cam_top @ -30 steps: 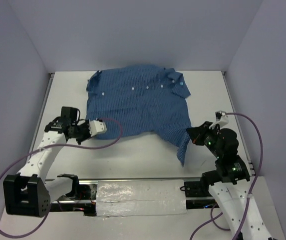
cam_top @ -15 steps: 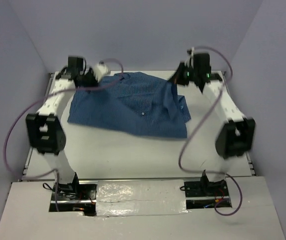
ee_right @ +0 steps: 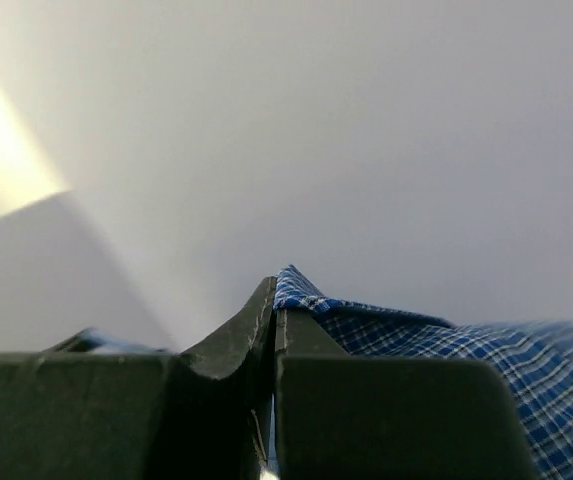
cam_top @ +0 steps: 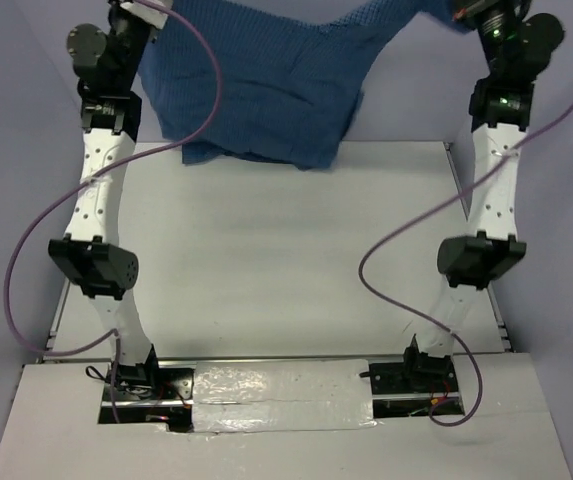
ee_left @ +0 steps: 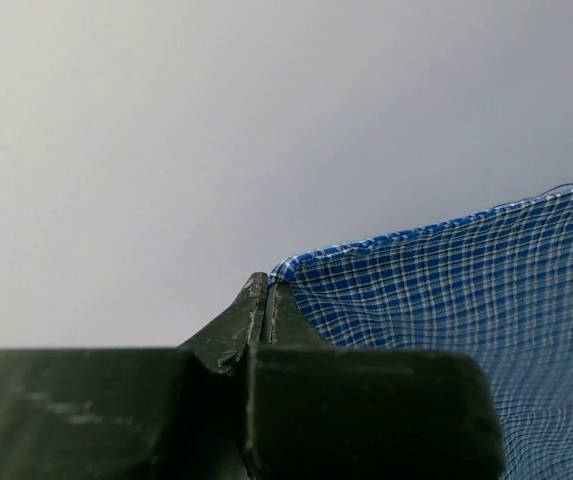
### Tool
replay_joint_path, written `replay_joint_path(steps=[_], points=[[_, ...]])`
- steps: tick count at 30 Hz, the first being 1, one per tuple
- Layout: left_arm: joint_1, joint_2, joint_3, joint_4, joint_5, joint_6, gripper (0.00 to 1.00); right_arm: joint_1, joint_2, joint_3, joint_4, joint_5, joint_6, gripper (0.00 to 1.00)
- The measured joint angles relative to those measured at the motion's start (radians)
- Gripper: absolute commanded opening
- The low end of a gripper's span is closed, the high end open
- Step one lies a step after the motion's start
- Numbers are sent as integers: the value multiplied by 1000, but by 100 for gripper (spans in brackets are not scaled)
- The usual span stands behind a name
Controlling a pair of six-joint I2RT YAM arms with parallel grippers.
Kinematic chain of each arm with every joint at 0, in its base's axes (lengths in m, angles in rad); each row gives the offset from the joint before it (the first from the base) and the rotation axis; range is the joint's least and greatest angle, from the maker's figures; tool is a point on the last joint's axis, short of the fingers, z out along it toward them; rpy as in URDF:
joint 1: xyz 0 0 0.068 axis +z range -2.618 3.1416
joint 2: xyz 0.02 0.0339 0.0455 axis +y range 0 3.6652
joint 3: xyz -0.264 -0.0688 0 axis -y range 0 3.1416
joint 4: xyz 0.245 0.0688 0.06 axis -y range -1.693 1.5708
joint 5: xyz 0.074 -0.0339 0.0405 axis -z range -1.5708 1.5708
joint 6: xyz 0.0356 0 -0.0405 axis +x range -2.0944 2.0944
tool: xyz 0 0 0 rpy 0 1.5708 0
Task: Fold and stack the long sleeve shirts
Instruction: Flatten the shirt out
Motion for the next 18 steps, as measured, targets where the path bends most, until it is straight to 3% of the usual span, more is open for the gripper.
replay_joint_path(steps=[4,9,13,18], points=[[-8,-177,-164,95,69,18,0,44,-305,-149,117,-48,-59,0],[-9,-346,-488,66,138,93,0,44,-632,-570,194,-98,-172,0],[5,-445,-748,-122,191,186,0,47,-829,-968,134,-92,-295,0],[23,-622,-1025,-510,272,425,0,81,-1060,-1425,-78,-58,-430,0]])
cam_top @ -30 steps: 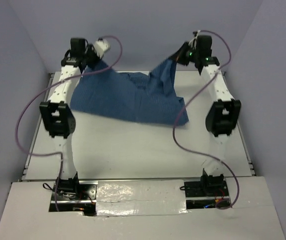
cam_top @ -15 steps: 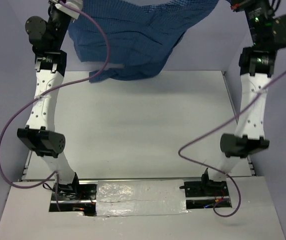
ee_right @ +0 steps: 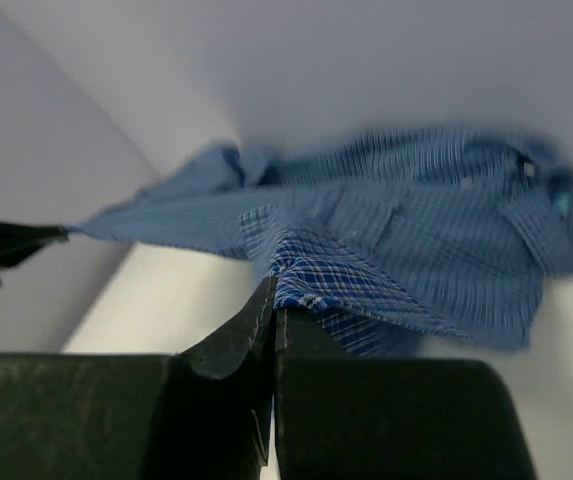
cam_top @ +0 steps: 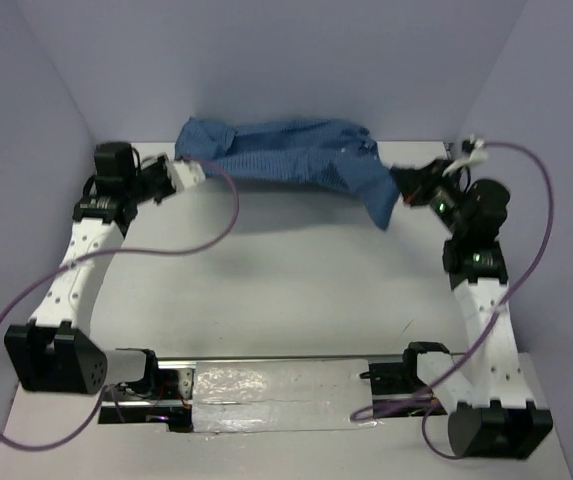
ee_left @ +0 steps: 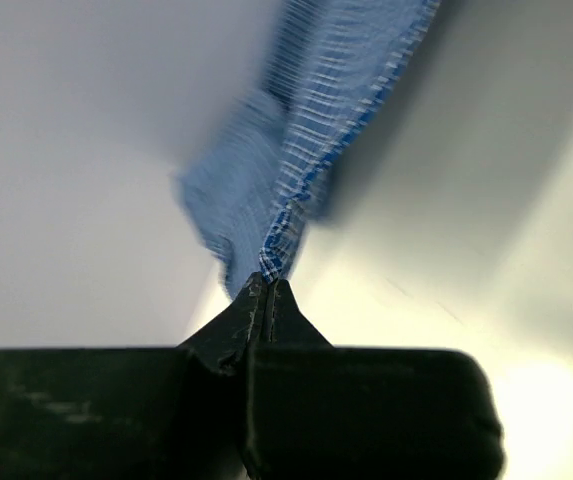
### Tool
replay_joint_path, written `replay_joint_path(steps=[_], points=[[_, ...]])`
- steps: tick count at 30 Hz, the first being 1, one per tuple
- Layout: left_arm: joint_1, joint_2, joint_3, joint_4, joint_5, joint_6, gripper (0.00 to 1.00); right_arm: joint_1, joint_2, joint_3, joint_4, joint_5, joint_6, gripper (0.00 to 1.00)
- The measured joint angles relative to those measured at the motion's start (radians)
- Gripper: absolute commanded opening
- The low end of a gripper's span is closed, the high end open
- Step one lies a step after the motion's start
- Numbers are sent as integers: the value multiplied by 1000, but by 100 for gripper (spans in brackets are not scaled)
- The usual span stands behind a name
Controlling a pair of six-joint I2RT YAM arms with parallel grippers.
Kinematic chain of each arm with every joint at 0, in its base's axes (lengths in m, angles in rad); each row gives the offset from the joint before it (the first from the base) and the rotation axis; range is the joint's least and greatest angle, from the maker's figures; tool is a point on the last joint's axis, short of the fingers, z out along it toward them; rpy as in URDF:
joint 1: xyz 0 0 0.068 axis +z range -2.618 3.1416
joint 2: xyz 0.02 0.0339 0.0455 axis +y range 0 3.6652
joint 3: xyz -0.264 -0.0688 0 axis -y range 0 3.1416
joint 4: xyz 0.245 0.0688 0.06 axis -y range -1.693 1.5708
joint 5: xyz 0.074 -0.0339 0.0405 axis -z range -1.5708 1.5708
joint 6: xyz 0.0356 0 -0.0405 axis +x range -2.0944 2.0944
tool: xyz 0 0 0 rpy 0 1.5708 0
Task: Fold and stack the long sleeve shirts
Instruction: Flatten the shirt out
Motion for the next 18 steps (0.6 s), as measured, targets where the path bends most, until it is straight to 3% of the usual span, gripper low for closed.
replay_joint_path(steps=[4,9,14,18], points=[[-2,-169,-215,-212,15,158,0,72,-231,-256,-167,6,-75,0],[-2,-256,-412,-402,-51,278,0,155,-430,-419,-346,11,-101,0],[-2,-274,-537,-529,-130,344,0,174,-469,-474,-436,-1,-101,0],[-2,-274,-548,-599,-165,354,0,179,-453,-481,-509,-22,-117,0]])
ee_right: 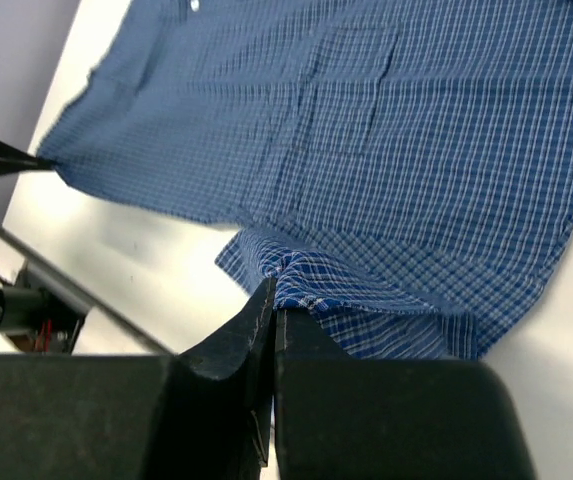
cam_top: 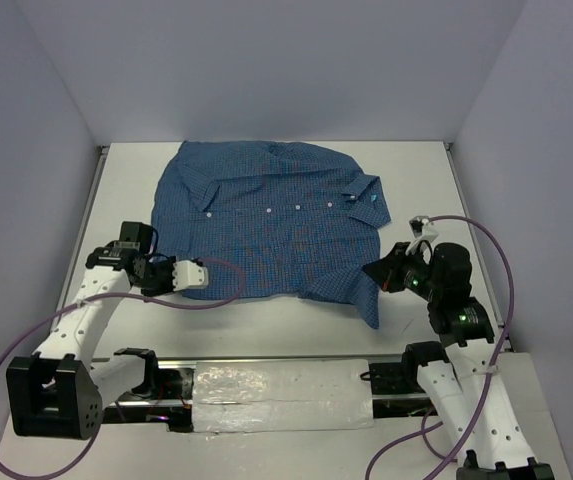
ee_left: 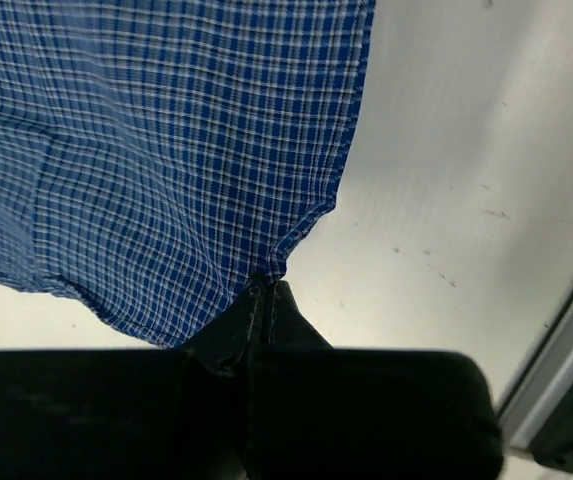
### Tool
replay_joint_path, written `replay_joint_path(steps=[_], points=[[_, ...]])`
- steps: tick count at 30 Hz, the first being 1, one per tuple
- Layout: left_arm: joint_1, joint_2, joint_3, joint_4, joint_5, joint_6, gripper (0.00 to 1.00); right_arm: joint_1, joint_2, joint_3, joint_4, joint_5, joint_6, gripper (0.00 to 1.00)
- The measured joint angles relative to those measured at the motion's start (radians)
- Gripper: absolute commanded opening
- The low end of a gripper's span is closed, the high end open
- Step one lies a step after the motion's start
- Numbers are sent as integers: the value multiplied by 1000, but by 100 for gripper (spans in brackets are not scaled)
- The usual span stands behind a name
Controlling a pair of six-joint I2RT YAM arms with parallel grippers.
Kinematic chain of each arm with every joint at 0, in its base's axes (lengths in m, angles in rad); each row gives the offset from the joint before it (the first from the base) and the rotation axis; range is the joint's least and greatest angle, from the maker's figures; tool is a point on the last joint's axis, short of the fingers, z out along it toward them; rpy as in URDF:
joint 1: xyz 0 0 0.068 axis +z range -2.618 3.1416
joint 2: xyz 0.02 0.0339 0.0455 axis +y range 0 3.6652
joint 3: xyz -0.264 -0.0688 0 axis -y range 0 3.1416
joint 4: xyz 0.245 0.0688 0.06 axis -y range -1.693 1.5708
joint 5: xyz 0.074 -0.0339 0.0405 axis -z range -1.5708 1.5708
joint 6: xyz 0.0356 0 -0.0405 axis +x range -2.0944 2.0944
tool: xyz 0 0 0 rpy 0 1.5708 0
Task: Fold and stack the long sleeve shirts
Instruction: Flatten the shirt out
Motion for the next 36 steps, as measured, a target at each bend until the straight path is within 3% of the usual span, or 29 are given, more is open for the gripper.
replay_joint_path(steps=[5,9,12,14,17,21,22,23,25,27,31,34,36], points=[[2,-14,39,-71,-57,-19,0,2,-3,33,-92,-14,-31,0],[6,-31,44,-52,-73,-74,0,2,22,32,-60,-36,-5,0],[5,109,172,-29,-49,-213,0,2,178,86,37,-39,23,0],[6,292,428,-17,-41,-313,0,1,467,349,30,-48,12,0],[8,655,969,102,-53,-493,0,-13,958,908,82,-63,-13,0],[12,1077,1669,272,-130,-727,0,-76,1461,1613,85,-76,127,0],[13,1091,1668,410,-153,-767,0,-97,1538,1758,91,-68,182,0],[14,1031,1569,550,-163,-792,0,-123,1579,1838,158,-56,243,0],[19,863,1336,739,-159,-810,0,-167,1514,1791,282,-21,314,0],[21,743,1279,817,-137,-813,0,-204,1416,1783,327,9,344,0],[14,623,1334,974,-94,-808,0,-201,1278,1885,445,6,355,0],[14,534,1274,1034,-56,-795,0,-184,1134,1783,517,-30,352,0],[15,476,1181,1046,-38,-761,0,-182,1028,1630,556,-47,322,0]])
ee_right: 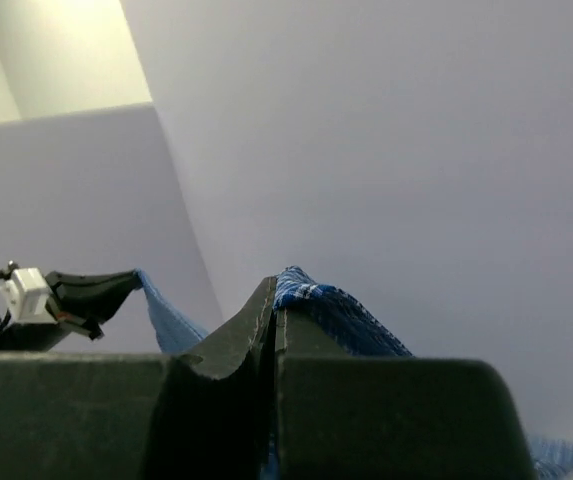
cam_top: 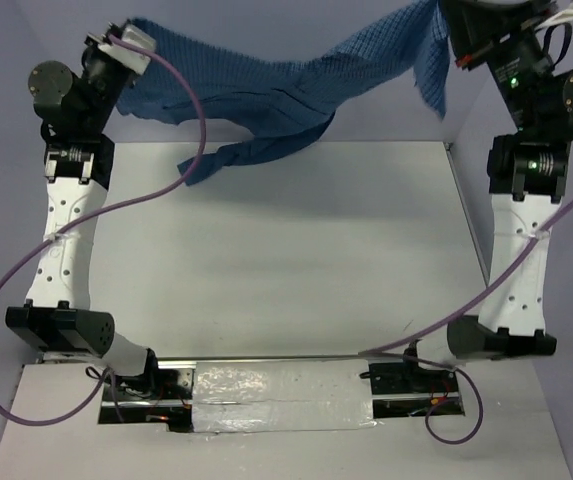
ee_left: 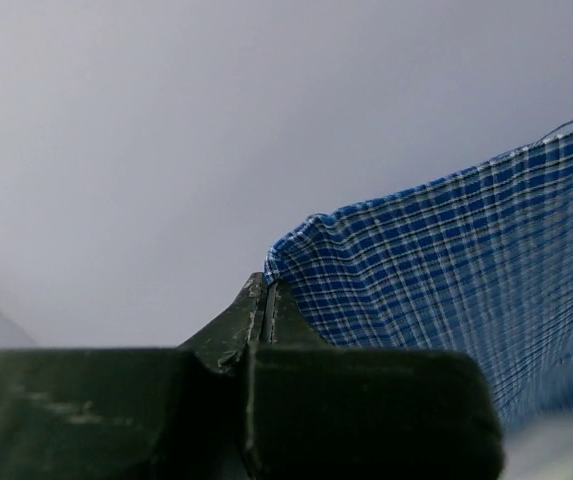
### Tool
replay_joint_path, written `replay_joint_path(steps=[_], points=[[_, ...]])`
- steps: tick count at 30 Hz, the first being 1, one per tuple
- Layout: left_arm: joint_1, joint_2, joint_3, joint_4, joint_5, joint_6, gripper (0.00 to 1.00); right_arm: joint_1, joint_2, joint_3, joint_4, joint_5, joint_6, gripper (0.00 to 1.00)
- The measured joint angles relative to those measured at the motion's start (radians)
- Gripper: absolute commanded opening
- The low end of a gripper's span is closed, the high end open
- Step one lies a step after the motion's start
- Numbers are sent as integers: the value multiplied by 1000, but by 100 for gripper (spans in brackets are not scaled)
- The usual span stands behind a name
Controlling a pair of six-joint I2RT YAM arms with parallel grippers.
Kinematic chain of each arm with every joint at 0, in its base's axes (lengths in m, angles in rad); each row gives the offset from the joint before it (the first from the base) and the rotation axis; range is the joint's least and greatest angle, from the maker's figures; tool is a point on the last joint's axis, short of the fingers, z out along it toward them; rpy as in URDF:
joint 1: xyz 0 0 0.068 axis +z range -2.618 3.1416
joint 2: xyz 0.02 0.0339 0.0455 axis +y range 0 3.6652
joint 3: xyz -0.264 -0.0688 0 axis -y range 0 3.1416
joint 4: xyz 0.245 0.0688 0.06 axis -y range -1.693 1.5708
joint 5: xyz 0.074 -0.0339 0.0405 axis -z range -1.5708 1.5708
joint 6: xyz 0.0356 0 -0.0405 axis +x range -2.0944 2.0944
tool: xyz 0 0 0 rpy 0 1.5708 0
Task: Fold and stack the long sleeve shirts
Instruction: Flatten the shirt out
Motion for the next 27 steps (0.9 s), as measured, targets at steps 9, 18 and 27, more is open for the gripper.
replay_joint_path(steps=[9,18,27], points=[[1,-281,-623,-385,63,335,0,0,-454,-915,-103,-5,-183,0],[1,-706,-1047,-972,102,606,0,17,-1085,-1533,-509,45,-216,0],[1,-774,-1259,-1153,16,686,0,19,-1165,-1626,-701,29,-218,0]])
